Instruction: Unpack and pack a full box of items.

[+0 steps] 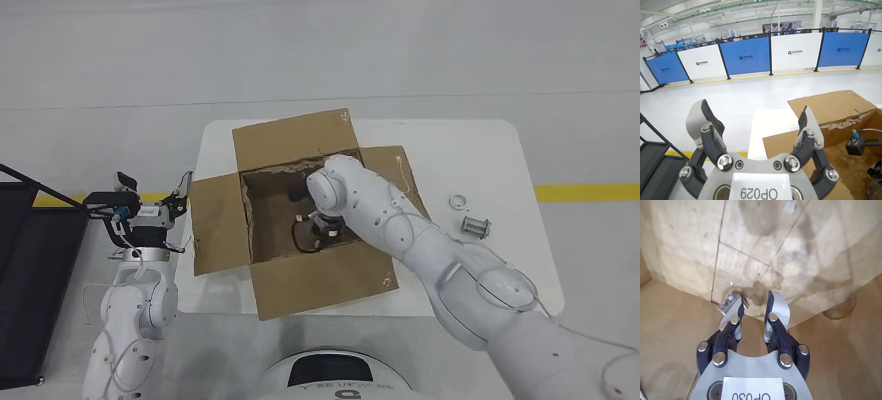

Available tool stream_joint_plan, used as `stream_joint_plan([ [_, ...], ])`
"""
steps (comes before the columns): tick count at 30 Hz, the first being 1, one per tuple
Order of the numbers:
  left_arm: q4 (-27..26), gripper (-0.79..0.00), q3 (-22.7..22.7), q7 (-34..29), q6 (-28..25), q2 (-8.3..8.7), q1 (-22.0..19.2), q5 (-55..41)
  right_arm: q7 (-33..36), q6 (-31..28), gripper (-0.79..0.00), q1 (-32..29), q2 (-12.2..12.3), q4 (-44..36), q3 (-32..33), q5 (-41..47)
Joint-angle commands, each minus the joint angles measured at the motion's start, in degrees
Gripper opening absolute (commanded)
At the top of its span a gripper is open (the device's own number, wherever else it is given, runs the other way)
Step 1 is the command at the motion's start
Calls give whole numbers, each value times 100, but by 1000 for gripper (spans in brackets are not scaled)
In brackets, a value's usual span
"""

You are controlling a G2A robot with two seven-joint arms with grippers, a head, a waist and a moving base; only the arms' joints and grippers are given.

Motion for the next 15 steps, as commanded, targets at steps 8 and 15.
stream_joint_plan([
  [8, 0, 0, 0, 0, 0, 0, 0, 0, -90, 41, -573, -64, 83, -352, 220, -68],
  [15, 0, 0, 0, 0, 0, 0, 0, 0, -46, -7, -332, -237, 229, -727, 476, -99],
])
